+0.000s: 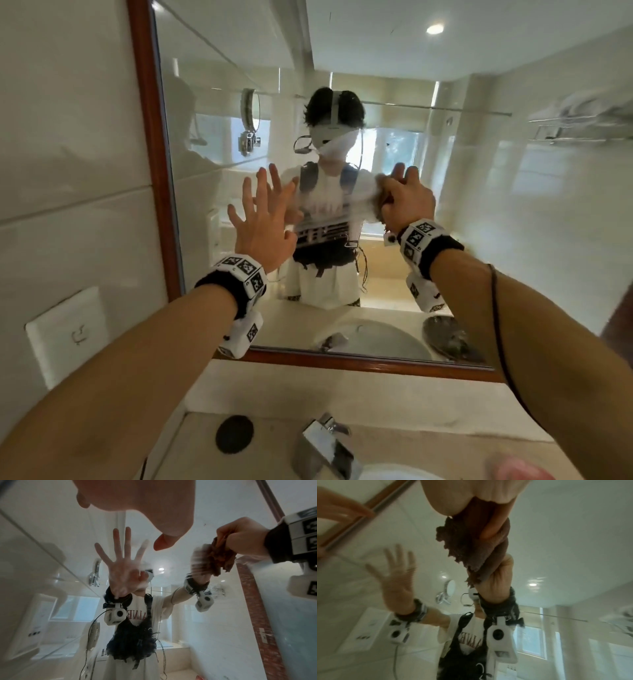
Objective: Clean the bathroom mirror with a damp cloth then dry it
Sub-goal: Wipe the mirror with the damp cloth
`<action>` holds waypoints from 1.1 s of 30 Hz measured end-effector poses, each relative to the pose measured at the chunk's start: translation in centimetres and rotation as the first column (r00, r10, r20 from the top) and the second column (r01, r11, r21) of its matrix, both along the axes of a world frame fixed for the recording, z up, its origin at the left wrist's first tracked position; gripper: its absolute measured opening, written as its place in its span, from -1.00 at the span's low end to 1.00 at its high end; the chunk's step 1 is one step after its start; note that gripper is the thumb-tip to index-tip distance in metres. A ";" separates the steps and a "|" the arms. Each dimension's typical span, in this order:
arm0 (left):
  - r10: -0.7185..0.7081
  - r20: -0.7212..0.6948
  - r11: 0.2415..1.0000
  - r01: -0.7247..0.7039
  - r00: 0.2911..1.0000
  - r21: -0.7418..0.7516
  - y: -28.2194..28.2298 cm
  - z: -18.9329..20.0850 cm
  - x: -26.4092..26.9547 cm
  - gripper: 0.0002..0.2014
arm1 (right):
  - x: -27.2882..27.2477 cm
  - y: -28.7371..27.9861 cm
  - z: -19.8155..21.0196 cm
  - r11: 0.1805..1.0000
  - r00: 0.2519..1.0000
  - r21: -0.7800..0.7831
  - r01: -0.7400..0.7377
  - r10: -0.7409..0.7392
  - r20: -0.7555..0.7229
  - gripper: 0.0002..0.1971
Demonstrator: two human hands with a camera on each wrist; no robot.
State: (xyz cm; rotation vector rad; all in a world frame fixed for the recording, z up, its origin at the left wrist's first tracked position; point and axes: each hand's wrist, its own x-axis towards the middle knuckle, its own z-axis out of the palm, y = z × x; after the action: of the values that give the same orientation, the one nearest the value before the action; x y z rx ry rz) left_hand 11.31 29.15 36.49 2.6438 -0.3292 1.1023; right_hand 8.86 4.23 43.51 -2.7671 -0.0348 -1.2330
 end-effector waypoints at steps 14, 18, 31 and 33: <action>0.005 -0.008 0.999 -0.005 1.000 -0.049 -12.8 2.6 -4.4 0.04 | -1.5 -10.2 -1.2 0.996 0.997 0.049 -0.079 0.079 0.005 -0.32; 0.016 0.016 0.999 -0.015 1.000 -0.028 -12.7 2.9 -3.9 0.04 | -0.5 -9.7 -1.3 0.975 0.985 -0.155 -0.160 0.167 0.037 -0.49; 0.047 -0.006 0.999 -0.047 0.999 0.011 -11.6 1.8 -1.4 -0.11 | 0.4 -5.9 -0.2 0.966 0.978 -0.166 -0.196 0.206 0.045 -0.81; 0.038 -0.011 0.999 -0.038 0.999 0.039 -12.5 1.9 -1.5 -0.13 | 0.1 -5.9 0.1 0.966 0.984 -0.199 -0.164 0.175 0.037 -0.79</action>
State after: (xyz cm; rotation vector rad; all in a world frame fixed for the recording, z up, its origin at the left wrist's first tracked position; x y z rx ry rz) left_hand 9.77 16.67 38.43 2.7005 -0.3022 1.1020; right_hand 8.95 -1.68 43.58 -2.8183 -0.4101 -1.3237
